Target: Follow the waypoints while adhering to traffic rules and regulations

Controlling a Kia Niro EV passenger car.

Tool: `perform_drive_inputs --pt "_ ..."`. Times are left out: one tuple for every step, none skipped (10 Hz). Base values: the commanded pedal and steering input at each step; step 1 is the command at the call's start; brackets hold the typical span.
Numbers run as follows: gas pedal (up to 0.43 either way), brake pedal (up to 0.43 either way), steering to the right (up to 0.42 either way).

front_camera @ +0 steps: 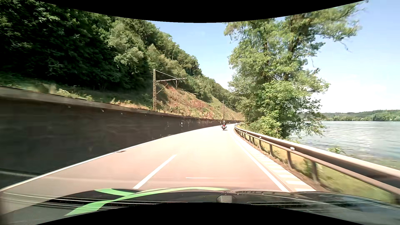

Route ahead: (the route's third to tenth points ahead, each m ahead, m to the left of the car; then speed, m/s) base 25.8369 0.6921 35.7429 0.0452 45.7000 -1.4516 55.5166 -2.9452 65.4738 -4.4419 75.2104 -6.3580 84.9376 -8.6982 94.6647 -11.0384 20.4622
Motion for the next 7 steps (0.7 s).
perform_drive_inputs --pt "0.228 0.0 0.018" --pt "0.228 0.0 0.018" --pt "0.22 0.0 0.018" --pt "0.22 0.0 0.018" --pt "0.22 0.0 0.018" --pt "0.228 0.0 0.019" --pt "0.228 0.0 0.019"
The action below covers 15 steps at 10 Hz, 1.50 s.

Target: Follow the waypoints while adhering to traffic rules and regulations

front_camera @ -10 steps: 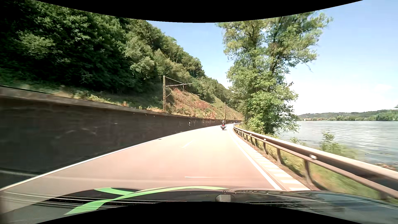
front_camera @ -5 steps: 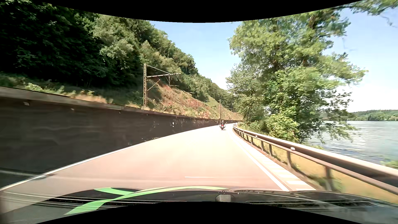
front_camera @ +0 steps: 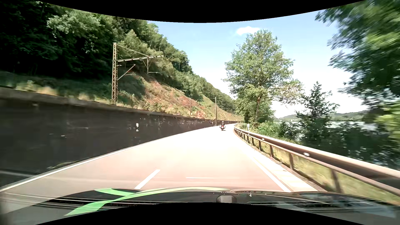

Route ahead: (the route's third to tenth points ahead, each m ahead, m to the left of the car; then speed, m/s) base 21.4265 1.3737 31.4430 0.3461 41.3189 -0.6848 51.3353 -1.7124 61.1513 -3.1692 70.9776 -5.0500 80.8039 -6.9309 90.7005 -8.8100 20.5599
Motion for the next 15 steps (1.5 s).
perform_drive_inputs --pt "0.248 0.0 0.019" --pt "0.248 0.0 0.02" --pt "0.26 0.0 0.019" --pt "0.26 0.0 0.02" --pt "0.26 0.0 0.019" --pt "0.26 0.0 0.019" --pt "0.248 0.0 0.02" --pt "0.228 0.0 0.019" --pt "0.209 0.0 0.019" --pt "0.197 0.0 0.018" --pt "0.197 0.0 0.016" --pt "0.197 0.0 0.015" --pt "0.197 0.0 0.015" --pt "0.209 0.0 0.015" --pt "0.22 0.0 0.015"
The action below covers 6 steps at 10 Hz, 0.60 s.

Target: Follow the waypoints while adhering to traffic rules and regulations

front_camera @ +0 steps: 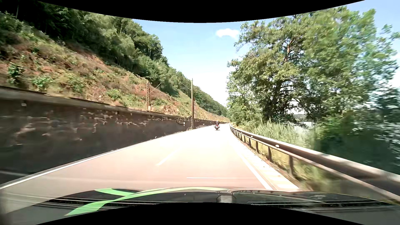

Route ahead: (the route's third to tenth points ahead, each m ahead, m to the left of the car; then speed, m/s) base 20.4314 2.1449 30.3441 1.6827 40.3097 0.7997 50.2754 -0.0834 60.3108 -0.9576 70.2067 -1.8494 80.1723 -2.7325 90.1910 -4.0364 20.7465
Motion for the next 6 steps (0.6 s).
perform_drive_inputs --pt "0.228 0.0 0.015" --pt "0.228 0.0 0.015" --pt "0.228 0.0 0.015" --pt "0.228 0.0 0.015" --pt "0.209 0.0 0.015" --pt "0.189 0.0 0.015"
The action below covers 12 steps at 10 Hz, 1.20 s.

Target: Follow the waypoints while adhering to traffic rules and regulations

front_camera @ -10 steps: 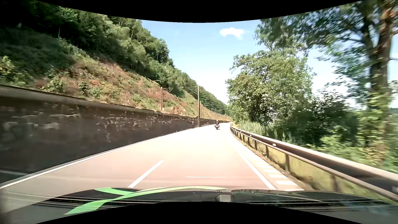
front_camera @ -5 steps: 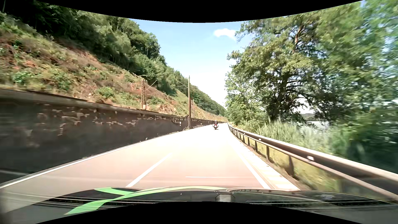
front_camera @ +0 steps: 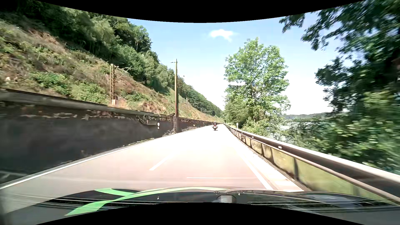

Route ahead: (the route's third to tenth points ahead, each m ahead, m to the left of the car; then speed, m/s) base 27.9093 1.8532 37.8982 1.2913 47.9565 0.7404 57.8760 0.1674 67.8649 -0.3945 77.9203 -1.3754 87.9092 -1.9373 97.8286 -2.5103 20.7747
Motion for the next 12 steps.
perform_drive_inputs --pt "0.169 0.0 0.015" --pt "0.157 0.0 0.014" --pt "0.157 0.0 0.013" --pt "0.15 0.0 0.012" --pt "0.138 0.0 0.01" --pt "0.13 0.0 0.007" --pt "0.118 0.0 0.005" --pt "0.118 0.0 0.004" --pt "0.118 0.0 0.004" --pt "0.118 0.0 0.004" --pt "0.13 0.0 0.004" --pt "0.157 0.0 0.004"
